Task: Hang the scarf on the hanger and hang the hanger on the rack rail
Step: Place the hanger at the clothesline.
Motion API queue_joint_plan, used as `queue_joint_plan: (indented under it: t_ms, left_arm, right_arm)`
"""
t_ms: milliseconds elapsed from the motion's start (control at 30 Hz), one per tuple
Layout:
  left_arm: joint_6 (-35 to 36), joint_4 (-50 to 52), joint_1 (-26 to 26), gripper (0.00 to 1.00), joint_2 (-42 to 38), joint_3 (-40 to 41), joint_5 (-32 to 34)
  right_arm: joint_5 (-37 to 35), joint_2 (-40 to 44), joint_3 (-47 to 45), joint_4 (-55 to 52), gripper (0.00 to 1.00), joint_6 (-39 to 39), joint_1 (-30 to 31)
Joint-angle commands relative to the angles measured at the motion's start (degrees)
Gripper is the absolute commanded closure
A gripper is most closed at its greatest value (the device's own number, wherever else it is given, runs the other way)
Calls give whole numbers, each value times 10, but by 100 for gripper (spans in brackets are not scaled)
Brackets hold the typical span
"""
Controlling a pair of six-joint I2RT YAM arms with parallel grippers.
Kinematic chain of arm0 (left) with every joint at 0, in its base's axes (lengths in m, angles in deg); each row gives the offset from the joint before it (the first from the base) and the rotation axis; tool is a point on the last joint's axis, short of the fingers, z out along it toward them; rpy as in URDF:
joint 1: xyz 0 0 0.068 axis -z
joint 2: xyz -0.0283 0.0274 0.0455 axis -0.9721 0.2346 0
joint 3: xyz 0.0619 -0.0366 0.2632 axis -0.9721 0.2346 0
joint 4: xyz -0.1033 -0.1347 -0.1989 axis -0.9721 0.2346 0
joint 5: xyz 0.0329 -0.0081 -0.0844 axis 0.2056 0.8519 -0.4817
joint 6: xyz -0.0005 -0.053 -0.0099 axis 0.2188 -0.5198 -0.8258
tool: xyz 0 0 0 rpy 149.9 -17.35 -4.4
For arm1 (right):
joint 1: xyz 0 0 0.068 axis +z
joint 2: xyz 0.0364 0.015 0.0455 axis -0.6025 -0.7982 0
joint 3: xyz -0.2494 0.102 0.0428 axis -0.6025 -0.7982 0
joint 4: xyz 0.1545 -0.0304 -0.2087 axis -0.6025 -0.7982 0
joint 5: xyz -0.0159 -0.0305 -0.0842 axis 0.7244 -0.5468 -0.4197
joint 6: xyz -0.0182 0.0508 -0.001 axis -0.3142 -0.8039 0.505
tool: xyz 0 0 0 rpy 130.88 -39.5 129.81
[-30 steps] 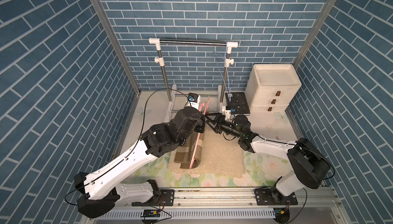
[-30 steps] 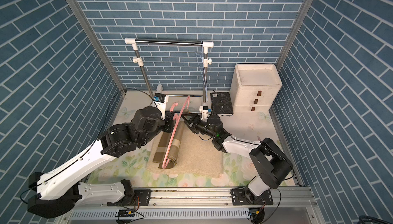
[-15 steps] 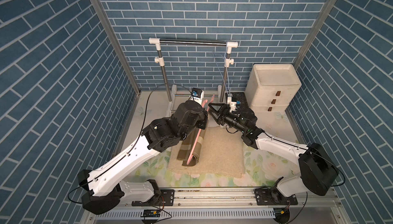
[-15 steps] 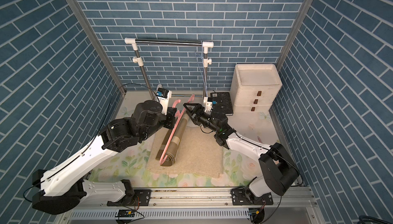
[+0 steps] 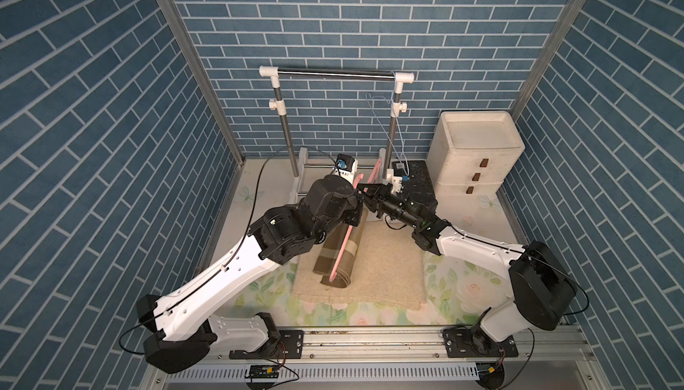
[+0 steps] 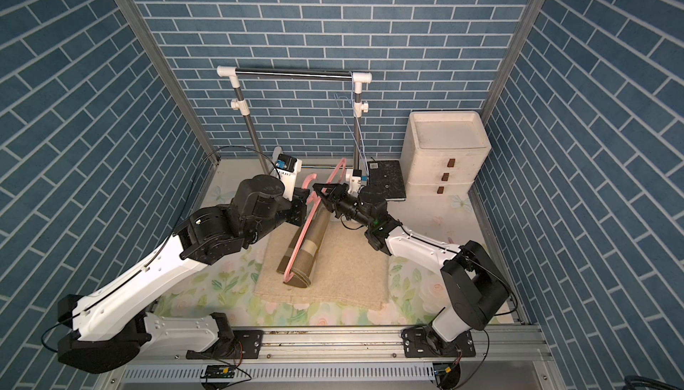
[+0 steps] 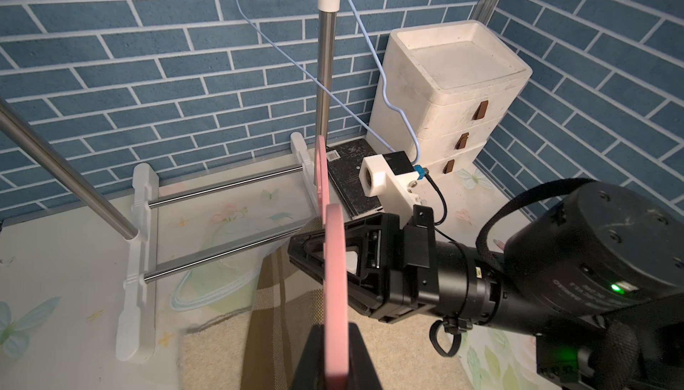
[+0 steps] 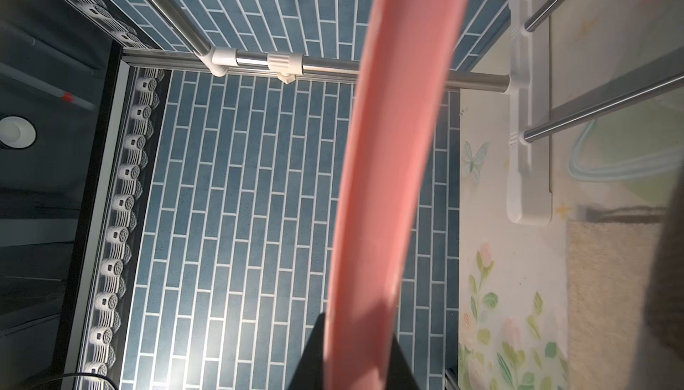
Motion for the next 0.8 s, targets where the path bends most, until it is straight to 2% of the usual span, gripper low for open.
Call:
queue_joint_plan:
  t_ms: [0,67,133,233,333,433,600,767]
  left_arm:
    - [4,-34,-5,78,-43,27,-20]
    - [5,-55,-5,60,-85,84,-47]
    - [5,-92,-5,50,-133,153,-69]
    - [0,-164,-5,38,-202,251,-91]
    - [1,-215,-5,32,-247,321,-104]
    - [8,-232,-5,29,-240,351,-119]
    - [14,-246,-5,29,-184,362,-131]
    - [19,-242,-5,44,-166,369,-69]
  right_arm:
    - [-8,13,7,4,95,39,-4]
    - [-15,17,7,0,97,35,-6]
    - [-18,17,6,-1,97,29,-7]
    - [-19,14,3,11,98,14,-7]
    - [-19,11,5,19,99,4,-7]
    - [-21,13,9,16,99,4,-7]
    - [-27,21,1,13,98,2,-7]
    - [-28,27,2,13,98,1,-8]
